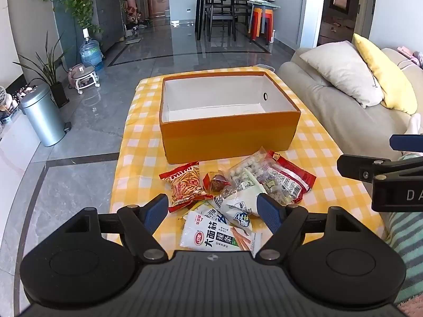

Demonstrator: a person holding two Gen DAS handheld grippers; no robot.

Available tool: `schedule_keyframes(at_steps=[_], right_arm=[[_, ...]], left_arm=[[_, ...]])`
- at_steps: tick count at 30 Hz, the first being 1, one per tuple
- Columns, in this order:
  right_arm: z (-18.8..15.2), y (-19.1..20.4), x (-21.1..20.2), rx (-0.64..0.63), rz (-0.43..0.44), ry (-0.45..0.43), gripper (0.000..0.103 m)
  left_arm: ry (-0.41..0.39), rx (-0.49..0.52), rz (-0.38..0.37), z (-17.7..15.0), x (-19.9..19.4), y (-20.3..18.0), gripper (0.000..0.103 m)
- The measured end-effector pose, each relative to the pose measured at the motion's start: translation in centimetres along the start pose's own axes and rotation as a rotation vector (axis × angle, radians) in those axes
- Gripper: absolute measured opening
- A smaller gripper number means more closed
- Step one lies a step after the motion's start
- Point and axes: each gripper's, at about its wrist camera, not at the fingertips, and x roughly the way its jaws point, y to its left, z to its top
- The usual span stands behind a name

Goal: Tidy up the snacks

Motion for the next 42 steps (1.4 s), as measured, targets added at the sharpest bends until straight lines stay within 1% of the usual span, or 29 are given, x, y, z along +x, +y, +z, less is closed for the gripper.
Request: schedule_keyframes(at_steps=[4,8,9,11,14,17,42], right_arm=[[0.0,0.0,0.0,0.002,0.000,0.000,0.099],[-0.1,0.3,-0.2,0.002,-0.003,-0.003,0.099],[-0.6,0.4,0.0,0.003,-0.002,-0.004,0.099],[-0.5,0.4,-0.2,0.004,-0.003,-0.005,0.099],[-0.2,0.9,0.2,0.007,-0.001,0.000,0.099],[-0.1,-0.2,0.0,0.020,0.010,0.003,0.099],[-0.1,-0.1,0.3,0.019,0.012,0.023,0.099]], left_arm=[[0.005,0.001,-0.004,0.0,0.1,0.1,0.089],[0.013,-0.002,0.000,-0.6,-0.1,0.5,0.089],[0.016,-0.002,0.002,-0.4,-0.2,0.4,0.089],[0.017,-0.009,0.002,-0.4,-0.4,0.8,0.089],[0.023,-0.006,0.016,-0.2,0.0,0.2,0.089],[0.024,-0.006,0.016,-0.2,0.0,0.2,0.089],[0.032,-0.001,0.015,-0.4,0.1,0.1,0.089]])
